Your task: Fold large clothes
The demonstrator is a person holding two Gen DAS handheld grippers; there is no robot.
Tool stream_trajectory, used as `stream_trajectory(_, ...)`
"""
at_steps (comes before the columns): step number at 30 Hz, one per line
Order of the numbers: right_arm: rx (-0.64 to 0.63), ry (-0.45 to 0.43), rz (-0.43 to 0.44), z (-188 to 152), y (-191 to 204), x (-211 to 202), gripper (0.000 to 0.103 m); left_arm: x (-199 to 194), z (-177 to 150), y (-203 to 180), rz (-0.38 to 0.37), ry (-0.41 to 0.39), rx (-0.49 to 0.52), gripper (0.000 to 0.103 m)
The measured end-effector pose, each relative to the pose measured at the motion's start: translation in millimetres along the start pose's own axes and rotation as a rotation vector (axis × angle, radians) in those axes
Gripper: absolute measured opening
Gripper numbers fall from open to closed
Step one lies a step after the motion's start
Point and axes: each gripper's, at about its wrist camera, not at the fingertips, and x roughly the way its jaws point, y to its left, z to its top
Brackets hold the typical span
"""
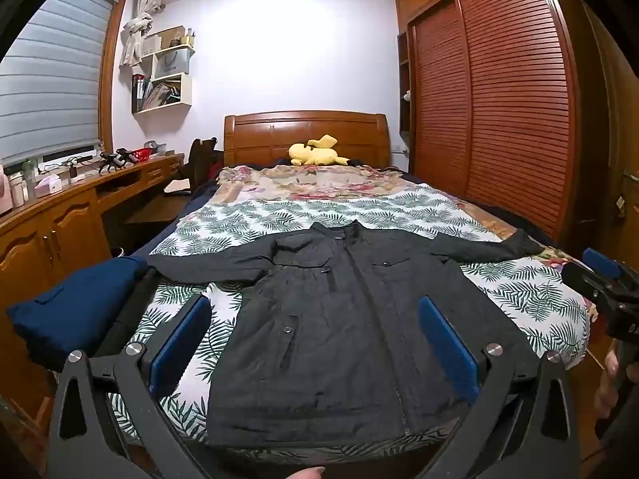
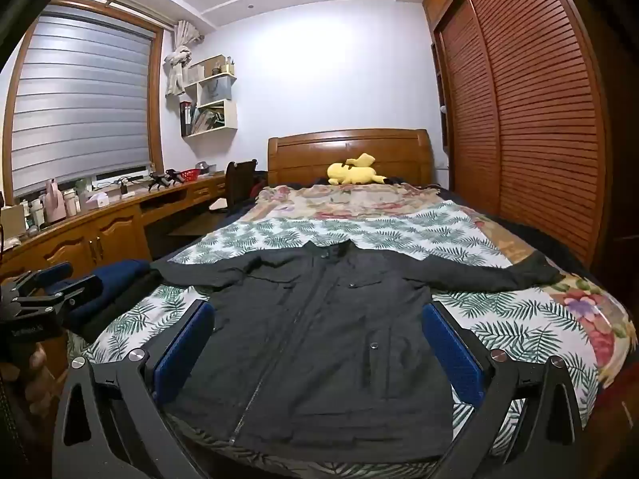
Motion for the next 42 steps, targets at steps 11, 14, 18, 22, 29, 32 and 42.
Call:
stream_trajectory(11,0.0,0.008,-0.008,1,-6,2,0.103,-9,-1,11,-0.001,-0.032,-0.029,0.103)
stream_trajectory(14,-0.009,0.006,-0.004,0,0,-2,0.103,-10,1,11,0.005,-0.032,-0.024,0.103)
stream_trajectory(18,-0.009,0.008,-0.002,0,1,0,0.103,-8,0,11,0.003,-0.029,-0.025,0.103)
stream_trajectory(22,-0.007,0.008,-0.001,0,0,0,0.103,-9,0,12,0.005,-0.029,-0.024,0.103)
stream_trajectory(29,-0.007,0.007,0.0,1,-1,-1,0.103,-10,1,14,0.004,-0.028,-0.021,0.103)
stream_trajectory(32,-0.006,0.007,0.001,0,-1,-2,0.103,-10,0,14,0.006,-0.029,-0.019,0.103)
stream_trajectory(42,-0.003,0.006,0.002,-3,-1,-3,0.103,-10,0,13,0.007,-0.028,-0.016,0.103)
